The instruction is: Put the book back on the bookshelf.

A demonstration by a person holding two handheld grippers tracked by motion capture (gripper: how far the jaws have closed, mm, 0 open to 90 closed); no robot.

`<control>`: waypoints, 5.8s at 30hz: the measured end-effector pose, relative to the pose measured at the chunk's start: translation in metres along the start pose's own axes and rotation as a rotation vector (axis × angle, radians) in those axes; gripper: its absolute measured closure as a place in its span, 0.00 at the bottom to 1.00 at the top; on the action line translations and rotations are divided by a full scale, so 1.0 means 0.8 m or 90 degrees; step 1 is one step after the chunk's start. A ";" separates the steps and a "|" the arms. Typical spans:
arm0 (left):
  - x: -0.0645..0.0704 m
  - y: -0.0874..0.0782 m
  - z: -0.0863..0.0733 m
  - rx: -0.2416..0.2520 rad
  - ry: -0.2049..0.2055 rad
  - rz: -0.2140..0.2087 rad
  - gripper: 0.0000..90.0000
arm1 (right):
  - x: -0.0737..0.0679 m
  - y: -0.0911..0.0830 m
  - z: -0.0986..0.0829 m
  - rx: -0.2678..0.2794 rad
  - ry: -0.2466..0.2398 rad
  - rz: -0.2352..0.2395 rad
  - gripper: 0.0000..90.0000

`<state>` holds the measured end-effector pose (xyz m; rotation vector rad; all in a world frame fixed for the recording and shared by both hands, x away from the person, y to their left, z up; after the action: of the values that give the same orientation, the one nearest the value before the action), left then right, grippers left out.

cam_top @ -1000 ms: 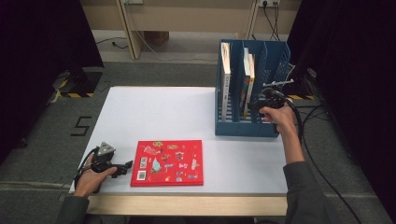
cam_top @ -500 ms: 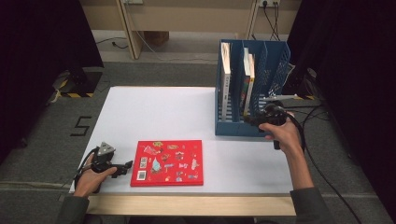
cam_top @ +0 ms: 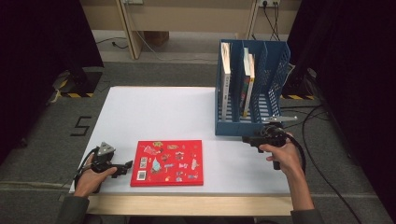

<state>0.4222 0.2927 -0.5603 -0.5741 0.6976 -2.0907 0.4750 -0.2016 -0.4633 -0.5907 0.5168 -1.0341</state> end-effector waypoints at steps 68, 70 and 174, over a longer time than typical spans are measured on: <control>0.000 0.000 0.000 0.000 0.000 -0.001 0.06 | -0.120 0.060 -0.063 -0.080 -0.026 0.099 0.19; 0.000 0.000 0.000 0.000 0.000 -0.001 0.06 | -0.125 0.063 -0.063 -0.084 -0.021 0.105 0.20; 0.100 0.031 0.022 0.000 0.048 -0.050 0.49 | -0.243 0.004 0.125 0.028 0.008 0.186 0.25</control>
<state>0.4035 0.2093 -0.5514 -0.5324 0.7288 -2.1953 0.4602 -0.0050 -0.3692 -0.4544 0.5722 -0.7702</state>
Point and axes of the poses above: each handheld gripper's, and its own axes: y roughly forward along the jaws, z roughly out of its top, x roughly to its right, the point moved 8 cm from there along y, roughly forward along the jaws, and after that the axes turned 11 degrees about -z, right-handed, at the moved point
